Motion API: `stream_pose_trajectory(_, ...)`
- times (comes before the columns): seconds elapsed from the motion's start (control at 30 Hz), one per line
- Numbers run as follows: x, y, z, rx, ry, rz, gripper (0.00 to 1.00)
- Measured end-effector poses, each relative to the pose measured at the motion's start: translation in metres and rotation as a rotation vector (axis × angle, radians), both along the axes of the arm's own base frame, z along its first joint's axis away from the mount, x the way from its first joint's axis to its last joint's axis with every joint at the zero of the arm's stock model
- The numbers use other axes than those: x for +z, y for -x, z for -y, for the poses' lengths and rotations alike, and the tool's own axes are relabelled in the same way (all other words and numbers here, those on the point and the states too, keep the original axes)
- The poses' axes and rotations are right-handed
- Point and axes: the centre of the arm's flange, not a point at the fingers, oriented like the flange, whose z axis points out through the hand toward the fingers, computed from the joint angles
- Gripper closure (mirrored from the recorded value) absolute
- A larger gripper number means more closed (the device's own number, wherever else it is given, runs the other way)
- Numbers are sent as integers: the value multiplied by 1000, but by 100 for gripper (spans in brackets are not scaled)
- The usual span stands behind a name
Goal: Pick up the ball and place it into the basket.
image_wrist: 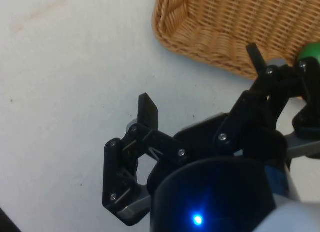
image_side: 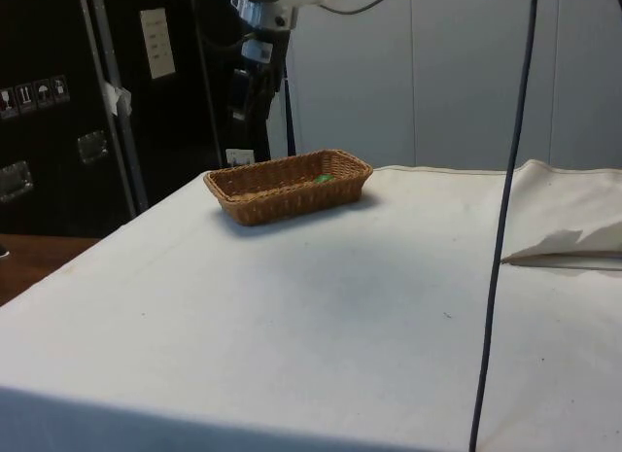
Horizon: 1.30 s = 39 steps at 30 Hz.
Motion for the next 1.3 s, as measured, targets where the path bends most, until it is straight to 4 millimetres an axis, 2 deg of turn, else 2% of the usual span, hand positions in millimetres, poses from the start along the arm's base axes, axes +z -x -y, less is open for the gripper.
stream_pose_trajectory(0.3, 12, 16, -11, 27, -27, 3, 0)
stream_pose_trajectory(0.6, 14, 36, -23, 45, -69, 2, 0)
stream_pose_trajectory(0.8, 3, 51, -37, 57, -89, -7, 0)
stream_pose_trajectory(0.97, -6, 56, -47, 61, -88, -11, 0)
stream_pose_trajectory(1.07, -18, 63, -58, 61, -84, -21, 0)
stream_pose_trajectory(1.3, -30, 65, -69, 70, -61, -14, 0)
